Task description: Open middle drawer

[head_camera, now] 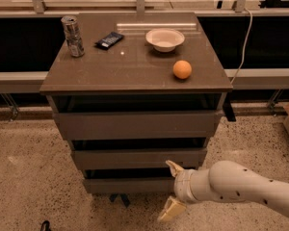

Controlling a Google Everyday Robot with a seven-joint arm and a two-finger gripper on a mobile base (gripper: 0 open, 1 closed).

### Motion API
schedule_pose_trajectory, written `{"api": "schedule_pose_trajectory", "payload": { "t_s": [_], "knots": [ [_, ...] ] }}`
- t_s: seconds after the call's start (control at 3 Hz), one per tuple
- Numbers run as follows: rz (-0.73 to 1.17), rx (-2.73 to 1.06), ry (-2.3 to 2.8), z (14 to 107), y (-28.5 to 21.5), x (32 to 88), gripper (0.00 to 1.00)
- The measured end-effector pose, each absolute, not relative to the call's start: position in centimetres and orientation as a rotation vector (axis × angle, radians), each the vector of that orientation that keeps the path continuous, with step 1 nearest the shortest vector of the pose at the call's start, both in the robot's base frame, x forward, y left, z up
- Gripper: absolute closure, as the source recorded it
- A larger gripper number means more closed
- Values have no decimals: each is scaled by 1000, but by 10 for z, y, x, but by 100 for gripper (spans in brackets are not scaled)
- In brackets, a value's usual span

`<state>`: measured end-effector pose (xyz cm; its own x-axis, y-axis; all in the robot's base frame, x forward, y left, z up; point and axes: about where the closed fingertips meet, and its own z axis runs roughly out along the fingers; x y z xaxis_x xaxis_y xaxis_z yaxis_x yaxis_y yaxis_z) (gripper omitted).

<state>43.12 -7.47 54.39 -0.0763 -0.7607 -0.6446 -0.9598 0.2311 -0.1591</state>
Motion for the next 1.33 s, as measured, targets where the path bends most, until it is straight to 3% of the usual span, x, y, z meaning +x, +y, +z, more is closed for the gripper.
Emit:
{"api": "schedule_pose_trajectory", "payload": {
  "t_s": [0.67,1.33],
  "knots": [
    [234,-1697,1709,509,-66,479,0],
    [253,-1701,1709,472,-76,536,0]
  ]
}}
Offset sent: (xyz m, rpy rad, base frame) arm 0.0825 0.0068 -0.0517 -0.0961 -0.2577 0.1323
